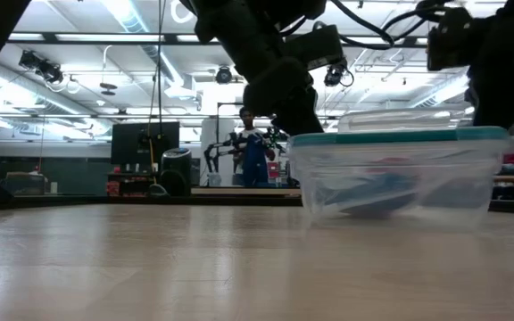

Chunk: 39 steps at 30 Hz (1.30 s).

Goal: Roll bandage
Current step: Close the transparent container

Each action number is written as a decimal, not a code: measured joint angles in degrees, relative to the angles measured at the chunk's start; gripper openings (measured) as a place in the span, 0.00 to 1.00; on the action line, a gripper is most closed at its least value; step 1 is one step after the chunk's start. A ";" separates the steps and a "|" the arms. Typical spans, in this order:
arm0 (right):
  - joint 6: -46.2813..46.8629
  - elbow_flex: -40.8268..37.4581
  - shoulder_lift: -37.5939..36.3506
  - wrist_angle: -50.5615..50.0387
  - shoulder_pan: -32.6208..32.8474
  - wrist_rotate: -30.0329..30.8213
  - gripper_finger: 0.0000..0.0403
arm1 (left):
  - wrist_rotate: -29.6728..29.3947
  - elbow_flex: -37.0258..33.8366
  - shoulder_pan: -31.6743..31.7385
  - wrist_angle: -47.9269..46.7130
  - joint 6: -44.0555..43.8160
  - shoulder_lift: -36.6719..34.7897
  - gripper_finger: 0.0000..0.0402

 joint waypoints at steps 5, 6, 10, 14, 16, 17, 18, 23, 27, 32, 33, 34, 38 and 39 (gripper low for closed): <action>-2.01 0.14 3.69 1.82 -1.09 3.98 0.01 | -0.02 -0.16 0.04 -1.04 -0.02 0.01 0.00; -2.01 0.13 4.00 1.84 -1.12 5.15 0.01 | -0.04 -0.16 0.02 -1.00 -0.04 0.03 0.00; -2.29 -0.09 4.38 4.25 -1.14 7.94 0.00 | 0.00 -0.16 0.02 -1.31 0.03 0.08 0.00; -2.29 -2.52 4.22 10.81 -1.58 9.04 0.01 | 0.19 -0.10 0.04 -3.33 0.07 0.02 0.00; -3.59 -5.09 4.14 17.46 -2.35 9.03 0.01 | 0.17 -0.14 0.04 -4.22 0.07 -0.06 0.00; -4.40 -6.27 4.11 20.51 -2.63 9.27 0.01 | 0.13 -0.14 0.04 -4.70 0.13 -0.11 0.00; -5.49 -7.43 4.05 23.55 -2.82 9.76 0.01 | 0.11 -0.16 0.07 -5.24 0.13 -0.15 0.00; -9.16 -11.18 3.19 31.55 -3.04 13.92 0.01 | -0.09 -0.10 0.13 -7.16 0.15 -0.21 0.00; -11.98 -14.09 2.93 39.07 -3.49 14.95 0.01 | -0.04 -0.10 0.13 -7.89 0.15 -0.25 0.00; -13.39 -17.46 2.93 47.22 -4.48 13.63 0.01 | 0.27 -0.12 0.15 -7.62 0.79 -0.25 0.00; -14.19 -17.84 3.00 48.85 -4.68 13.15 0.01 | 0.31 -0.14 0.15 -7.63 1.12 -0.25 0.00; -15.05 -17.99 3.00 49.78 -4.90 12.82 0.01 | 0.31 -0.14 0.13 -7.50 1.45 -0.25 0.00; -18.48 -18.10 3.04 52.05 -6.38 10.36 0.00 | 0.37 -0.16 0.14 -6.96 1.66 -0.23 0.00; -19.49 -18.13 3.04 52.58 -6.79 9.91 0.00 | 0.38 -0.16 0.15 -6.95 1.66 -0.23 0.00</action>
